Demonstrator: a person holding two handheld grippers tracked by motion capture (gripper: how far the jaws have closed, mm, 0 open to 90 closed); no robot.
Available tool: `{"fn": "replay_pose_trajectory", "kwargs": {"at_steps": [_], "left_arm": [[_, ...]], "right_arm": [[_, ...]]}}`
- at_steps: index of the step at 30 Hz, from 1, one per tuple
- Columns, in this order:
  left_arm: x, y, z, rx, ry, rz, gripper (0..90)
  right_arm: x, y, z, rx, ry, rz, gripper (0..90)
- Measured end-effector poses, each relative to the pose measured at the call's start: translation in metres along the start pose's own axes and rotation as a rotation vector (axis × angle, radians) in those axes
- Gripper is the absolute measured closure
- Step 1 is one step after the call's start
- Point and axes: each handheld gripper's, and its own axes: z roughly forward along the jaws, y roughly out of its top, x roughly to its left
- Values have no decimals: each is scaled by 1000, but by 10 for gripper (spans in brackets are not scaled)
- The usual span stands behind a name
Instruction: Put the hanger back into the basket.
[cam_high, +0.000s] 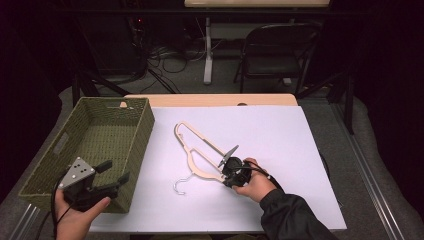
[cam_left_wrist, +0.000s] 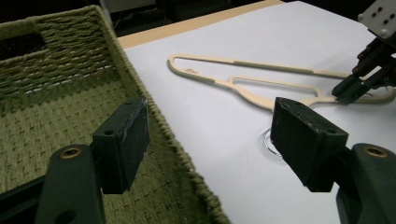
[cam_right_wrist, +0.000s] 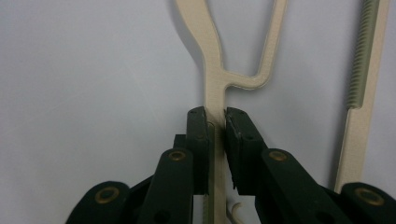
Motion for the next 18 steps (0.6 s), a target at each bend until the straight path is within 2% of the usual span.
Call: {"fn": "replay_pose_trajectory", "kwargs": {"at_steps": [9, 11, 12, 15, 18], "left_arm": [[-20, 4, 11, 9, -55, 43, 300], [-29, 5, 19, 13, -82, 57, 304], [-29, 5, 19, 13, -82, 57, 304], [-40, 6, 29, 26, -113, 84, 311], [-51, 7, 40, 32, -149, 95, 316]], "right_arm": [[-1, -8, -16, -28, 28, -4, 803], [-2, -12, -23, -37, 38, -9, 803], [-1, -13, -24, -36, 36, -8, 803], [-1, -16, -28, -32, 33, -17, 804], [-1, -18, -30, -27, 34, -18, 803]]}}
